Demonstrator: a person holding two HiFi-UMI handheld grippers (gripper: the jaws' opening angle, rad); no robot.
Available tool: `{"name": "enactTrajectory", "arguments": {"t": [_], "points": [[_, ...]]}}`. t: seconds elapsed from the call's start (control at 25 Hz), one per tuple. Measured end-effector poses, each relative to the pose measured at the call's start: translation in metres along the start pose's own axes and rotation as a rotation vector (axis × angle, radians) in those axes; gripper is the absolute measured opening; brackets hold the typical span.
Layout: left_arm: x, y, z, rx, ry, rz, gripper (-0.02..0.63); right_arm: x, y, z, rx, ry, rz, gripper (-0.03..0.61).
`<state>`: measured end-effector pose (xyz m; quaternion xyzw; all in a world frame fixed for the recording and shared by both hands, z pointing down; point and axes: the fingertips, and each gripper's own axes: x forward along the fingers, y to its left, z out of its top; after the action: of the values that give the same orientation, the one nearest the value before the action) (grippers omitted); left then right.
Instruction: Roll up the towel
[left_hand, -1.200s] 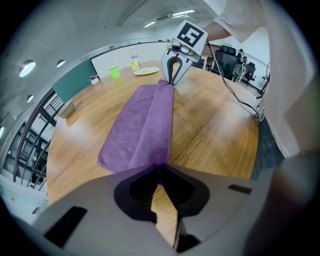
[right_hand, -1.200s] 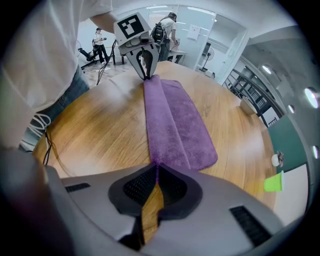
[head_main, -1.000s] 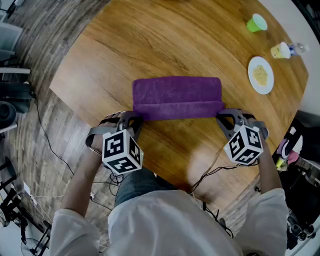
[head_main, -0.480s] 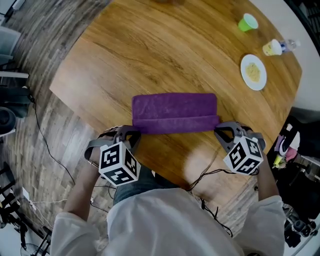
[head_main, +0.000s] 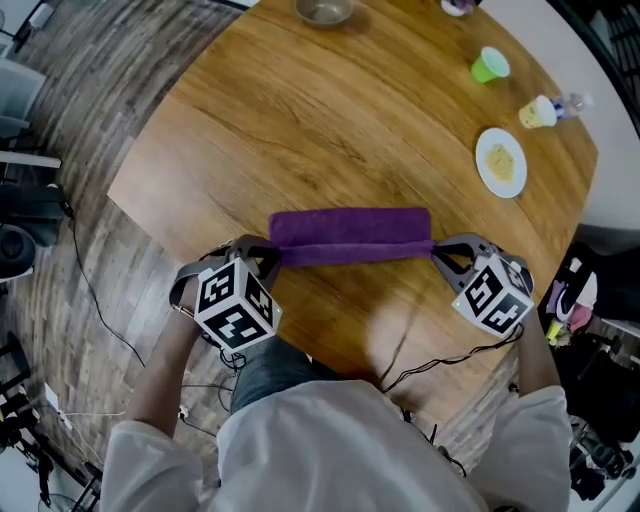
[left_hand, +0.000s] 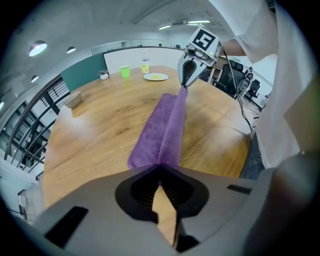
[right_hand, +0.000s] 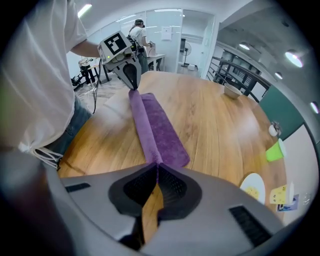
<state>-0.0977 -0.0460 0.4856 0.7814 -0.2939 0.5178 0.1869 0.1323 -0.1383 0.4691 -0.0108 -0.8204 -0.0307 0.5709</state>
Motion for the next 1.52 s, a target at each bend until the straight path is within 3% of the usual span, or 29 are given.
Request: {"name": "enactTrajectory", "arguments": {"t": [0.2, 0.56, 0.76, 0.92, 1.12, 1.32, 1.52], "points": [[0.011, 0.019, 0.001, -0.026, 0.022, 0.023, 0.018, 0.017, -0.018, 0.001, 0.023, 0.02, -0.01, 0.014], [0.023, 0.03, 0.001, 0.01, 0.029, 0.051, 0.022, 0.034, -0.027, -0.003, 0.047, 0.032, 0.001, 0.028], [0.017, 0.039, 0.002, 0.001, 0.003, 0.081, 0.048, 0.027, -0.032, -0.003, 0.06, 0.019, -0.036, 0.081], [-0.003, 0.039, 0.0, -0.014, -0.041, 0.077, 0.091, 0.006, -0.031, 0.0, 0.037, -0.004, -0.087, 0.089], [-0.018, 0.004, 0.003, 0.071, -0.086, 0.05, 0.107, -0.007, -0.001, 0.008, -0.033, -0.015, -0.065, 0.089], [0.0, -0.016, 0.0, 0.144, -0.04, 0.051, 0.1, 0.013, 0.017, 0.001, -0.133, 0.03, -0.045, 0.087], [0.015, -0.013, -0.004, 0.175, -0.008, 0.063, 0.081, 0.03, 0.014, -0.007, -0.155, 0.054, -0.039, 0.083]]}}
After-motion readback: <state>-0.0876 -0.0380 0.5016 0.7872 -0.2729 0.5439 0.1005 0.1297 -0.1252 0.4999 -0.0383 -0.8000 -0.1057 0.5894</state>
